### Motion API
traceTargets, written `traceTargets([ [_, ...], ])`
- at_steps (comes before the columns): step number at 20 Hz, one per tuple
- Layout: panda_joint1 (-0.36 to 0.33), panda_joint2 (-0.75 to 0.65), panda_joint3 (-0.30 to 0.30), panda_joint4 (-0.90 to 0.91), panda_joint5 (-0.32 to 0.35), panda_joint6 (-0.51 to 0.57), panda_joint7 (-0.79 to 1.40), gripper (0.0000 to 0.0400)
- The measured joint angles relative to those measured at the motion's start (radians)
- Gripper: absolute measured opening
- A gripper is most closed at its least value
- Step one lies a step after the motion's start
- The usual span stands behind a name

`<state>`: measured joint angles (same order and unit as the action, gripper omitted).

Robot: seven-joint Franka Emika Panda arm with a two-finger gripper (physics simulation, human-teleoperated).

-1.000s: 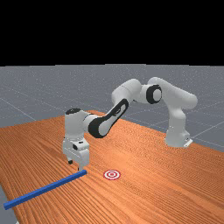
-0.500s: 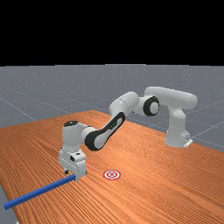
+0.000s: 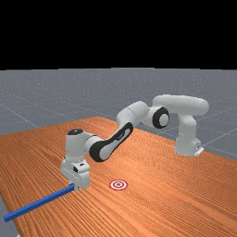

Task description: Pull the pivot to the target area

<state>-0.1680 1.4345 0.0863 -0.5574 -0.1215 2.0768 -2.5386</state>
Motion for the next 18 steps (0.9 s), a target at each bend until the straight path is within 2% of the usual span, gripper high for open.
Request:
traceTargets([
  [5,-0.011,0.024,0.028,0.05,0.026,-0.038,-0.027,0.0095],
  [7,-0.011,-0.018,0.019,-0.02,0.014,-0.009,-0.014,0.0095],
  [12,-0.016,-0.098,0.02,-0.108,0.011,-0.025,-0.009,0.0095],
  [14,-0.047,-0.23,0.04,-0.367,0.023,0.101,-0.018,0.0096],
  [16,-0.051,-0.335,0.023,-0.56,0.005,0.172,0.004,0.0095],
  [18,-0.066,-0.455,0.017,-0.795,-0.005,0.303,0.015,0.0095],
])
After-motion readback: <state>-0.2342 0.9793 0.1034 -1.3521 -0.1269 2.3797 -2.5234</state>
